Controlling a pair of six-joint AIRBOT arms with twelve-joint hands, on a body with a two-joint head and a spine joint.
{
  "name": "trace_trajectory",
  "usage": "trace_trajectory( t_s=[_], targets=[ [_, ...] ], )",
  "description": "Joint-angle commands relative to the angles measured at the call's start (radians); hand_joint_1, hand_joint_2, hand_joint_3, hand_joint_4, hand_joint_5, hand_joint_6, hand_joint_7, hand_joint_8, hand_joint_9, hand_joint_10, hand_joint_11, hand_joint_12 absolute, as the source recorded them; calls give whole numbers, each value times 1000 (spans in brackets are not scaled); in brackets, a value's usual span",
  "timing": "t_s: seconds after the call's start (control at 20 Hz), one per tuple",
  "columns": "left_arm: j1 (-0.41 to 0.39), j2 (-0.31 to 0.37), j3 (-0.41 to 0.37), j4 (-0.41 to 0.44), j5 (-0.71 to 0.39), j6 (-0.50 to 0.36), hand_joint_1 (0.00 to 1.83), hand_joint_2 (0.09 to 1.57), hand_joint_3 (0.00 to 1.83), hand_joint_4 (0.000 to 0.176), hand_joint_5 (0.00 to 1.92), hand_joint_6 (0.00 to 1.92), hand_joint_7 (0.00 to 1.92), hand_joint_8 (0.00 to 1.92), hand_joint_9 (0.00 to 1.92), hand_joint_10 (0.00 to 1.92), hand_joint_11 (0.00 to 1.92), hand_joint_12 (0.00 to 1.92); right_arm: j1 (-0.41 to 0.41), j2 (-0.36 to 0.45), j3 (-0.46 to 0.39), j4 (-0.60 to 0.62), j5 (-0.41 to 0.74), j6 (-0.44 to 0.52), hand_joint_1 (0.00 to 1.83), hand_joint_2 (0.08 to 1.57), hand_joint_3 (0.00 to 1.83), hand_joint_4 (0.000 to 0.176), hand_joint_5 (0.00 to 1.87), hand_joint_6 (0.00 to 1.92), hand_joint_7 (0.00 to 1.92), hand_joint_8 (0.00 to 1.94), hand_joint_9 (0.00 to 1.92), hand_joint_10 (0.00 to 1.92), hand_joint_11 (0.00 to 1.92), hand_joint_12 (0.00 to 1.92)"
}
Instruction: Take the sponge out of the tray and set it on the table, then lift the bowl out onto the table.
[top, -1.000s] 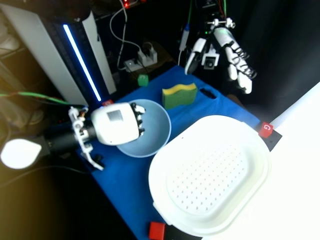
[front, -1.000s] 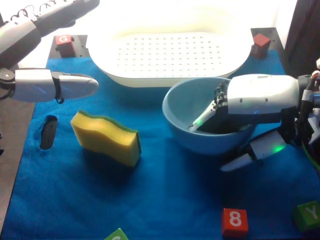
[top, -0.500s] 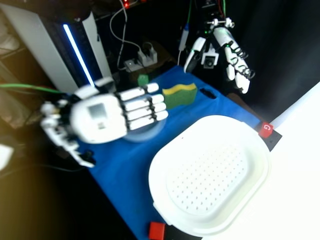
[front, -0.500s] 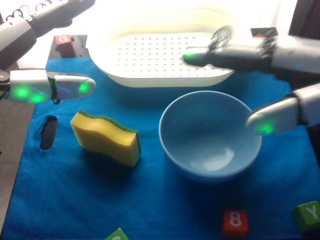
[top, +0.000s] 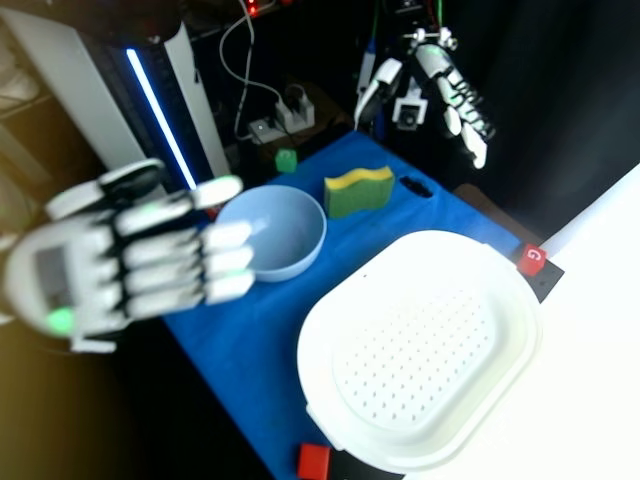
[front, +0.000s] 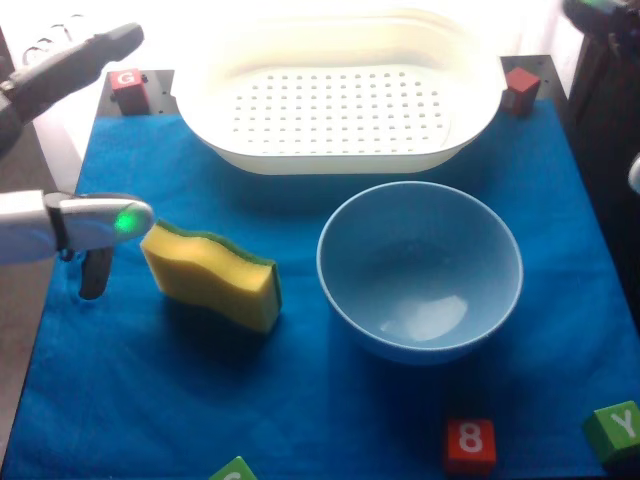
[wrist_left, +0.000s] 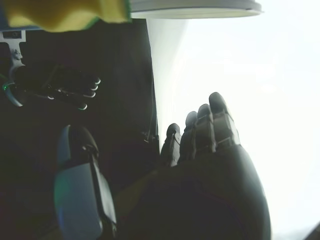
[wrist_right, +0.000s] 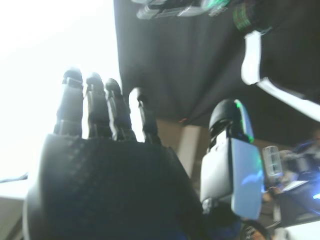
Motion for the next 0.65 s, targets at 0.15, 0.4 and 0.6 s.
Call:
trace_trajectory(
  t_s=[0.15,0.4,0.6],
  targets=[
    [70,6,-42,-79,-280,-5,486,949,0,158,0,0,0,0,5,0,0,481,-44,-16,-2,126,164,7,302,1048,0,176,0,0,0,0,0,0,0,0],
    [95,-3,-71,-111,-480,-9,392,1103,0,176,0,0,0,0,0,0,0,95,-43,-23,-6,137,340,8,454,905,0,176,3,0,0,0,0,0,0,0],
    [33,-1,-49,-90,-480,-17,194,1077,4,176,0,0,0,0,0,0,0,0,45,14,-19,103,340,7,415,856,0,176,0,0,64,6,8,1,0,0]
  ],
)
